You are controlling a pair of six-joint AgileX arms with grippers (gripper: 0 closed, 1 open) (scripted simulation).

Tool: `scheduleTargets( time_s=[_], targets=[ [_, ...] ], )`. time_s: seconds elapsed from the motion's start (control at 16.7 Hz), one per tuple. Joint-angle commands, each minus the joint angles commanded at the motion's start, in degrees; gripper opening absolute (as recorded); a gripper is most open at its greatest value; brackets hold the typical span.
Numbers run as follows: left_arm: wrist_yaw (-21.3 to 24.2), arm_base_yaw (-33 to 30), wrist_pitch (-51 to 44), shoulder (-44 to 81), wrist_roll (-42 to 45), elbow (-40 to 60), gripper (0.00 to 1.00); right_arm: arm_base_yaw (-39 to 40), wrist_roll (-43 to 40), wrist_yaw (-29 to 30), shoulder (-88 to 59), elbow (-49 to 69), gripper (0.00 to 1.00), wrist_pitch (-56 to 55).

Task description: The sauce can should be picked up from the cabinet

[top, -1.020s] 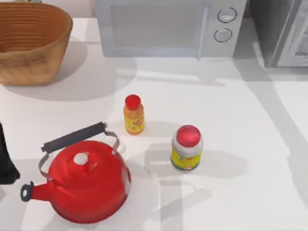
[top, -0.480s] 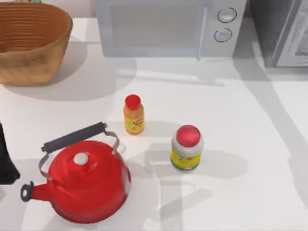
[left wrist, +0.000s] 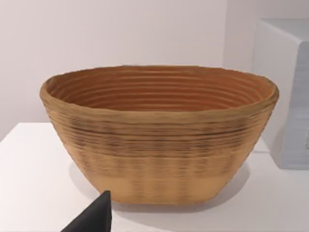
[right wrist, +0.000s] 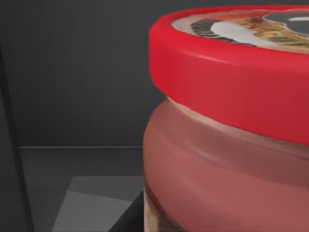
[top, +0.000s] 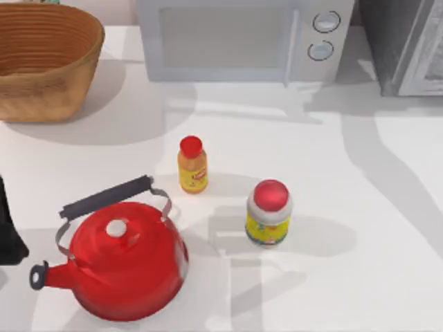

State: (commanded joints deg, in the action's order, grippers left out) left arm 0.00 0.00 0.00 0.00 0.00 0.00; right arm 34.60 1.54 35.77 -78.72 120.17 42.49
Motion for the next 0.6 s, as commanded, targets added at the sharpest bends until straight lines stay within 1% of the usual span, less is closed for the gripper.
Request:
scheduleTargets(
  time_s=[0.18,0.42,0.6],
  targets=[
    [0.0,0.0,0.0,0.0,0.0,0.0,1.0,1.69,0.08,1.67,1.73,0.19,0.0,1.77],
    [0.0,0.0,0.0,0.0,0.0,0.0,1.0,1.44,0.16,1.56,1.7,0.23,0.0,1.62],
    [0.0,0.0,0.0,0.0,0.0,0.0,1.0,0.29,0.08,0.38,4.22,-3.27,0.0,0.1]
  ],
)
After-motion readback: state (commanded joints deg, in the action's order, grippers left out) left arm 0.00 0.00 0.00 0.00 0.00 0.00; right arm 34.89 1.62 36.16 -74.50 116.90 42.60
